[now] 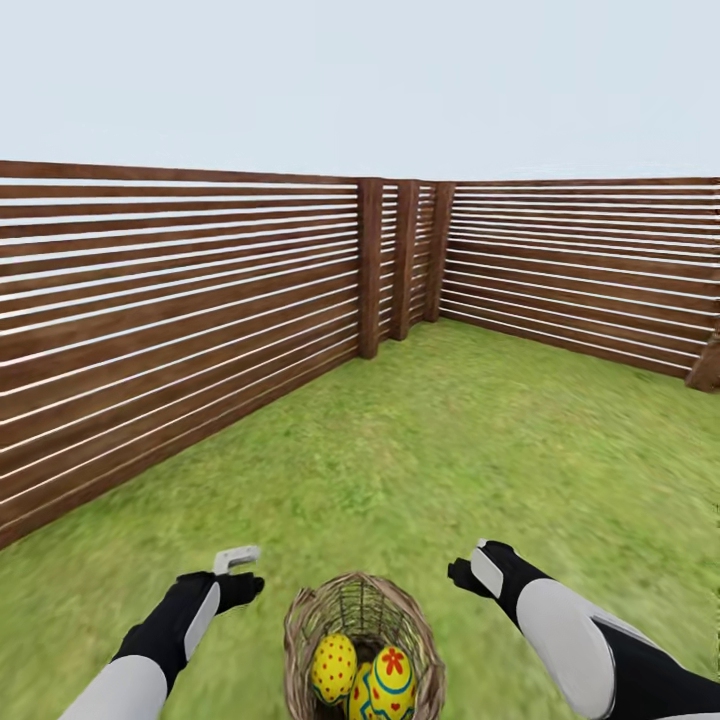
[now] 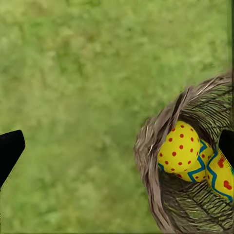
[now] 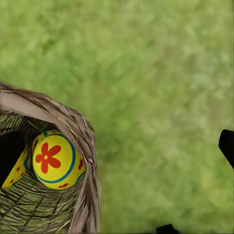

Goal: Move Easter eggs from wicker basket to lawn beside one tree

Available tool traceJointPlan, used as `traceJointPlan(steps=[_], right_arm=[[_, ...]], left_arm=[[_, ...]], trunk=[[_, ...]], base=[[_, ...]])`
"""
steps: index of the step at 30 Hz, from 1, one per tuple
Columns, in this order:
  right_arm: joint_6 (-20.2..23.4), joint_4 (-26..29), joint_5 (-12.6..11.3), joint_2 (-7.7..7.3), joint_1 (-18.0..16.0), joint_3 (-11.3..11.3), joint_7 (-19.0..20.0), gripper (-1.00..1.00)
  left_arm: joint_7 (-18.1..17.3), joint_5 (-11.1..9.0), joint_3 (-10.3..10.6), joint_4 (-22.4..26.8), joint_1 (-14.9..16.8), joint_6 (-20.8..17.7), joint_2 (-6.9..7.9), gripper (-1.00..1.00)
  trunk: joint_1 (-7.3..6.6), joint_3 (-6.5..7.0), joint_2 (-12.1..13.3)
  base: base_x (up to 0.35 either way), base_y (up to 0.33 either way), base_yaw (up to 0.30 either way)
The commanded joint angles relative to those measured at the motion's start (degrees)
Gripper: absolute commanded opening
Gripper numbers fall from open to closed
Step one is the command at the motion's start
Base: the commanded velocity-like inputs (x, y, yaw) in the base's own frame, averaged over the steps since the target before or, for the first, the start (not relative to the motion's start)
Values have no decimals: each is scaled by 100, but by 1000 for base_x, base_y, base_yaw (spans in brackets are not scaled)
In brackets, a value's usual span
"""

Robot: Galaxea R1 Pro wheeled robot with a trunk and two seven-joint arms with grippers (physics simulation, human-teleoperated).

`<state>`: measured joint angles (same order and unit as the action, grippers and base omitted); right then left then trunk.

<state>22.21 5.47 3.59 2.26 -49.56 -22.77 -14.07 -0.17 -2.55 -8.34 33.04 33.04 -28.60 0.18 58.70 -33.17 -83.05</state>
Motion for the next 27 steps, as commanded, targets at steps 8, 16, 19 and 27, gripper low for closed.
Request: traceJointPlan(steps=[8,16,19,27], right_arm=[[38,6,33,24,-1,-37,-25,100],[38,6,28,11,-1,-43,-20,100],[38,6,28,11,-1,-43,-17,100],[38,12,31,14,-1,-43,-8,100]], left_arm=[[-120,-18,-10,43,0,-45,-59,100],[-124,-18,-10,45,0,-50,-62,100],[-124,-18,-10,45,0,-60,-64,100],[-124,-10,-2,14,0,-92,-57,100]], trunk=[[3,12,-3],[3,12,-3],[3,12,-3],[3,28,-3]], base=[[13,69,-155],[-318,39,-266],[-260,199,-285],[11,306,-285]])
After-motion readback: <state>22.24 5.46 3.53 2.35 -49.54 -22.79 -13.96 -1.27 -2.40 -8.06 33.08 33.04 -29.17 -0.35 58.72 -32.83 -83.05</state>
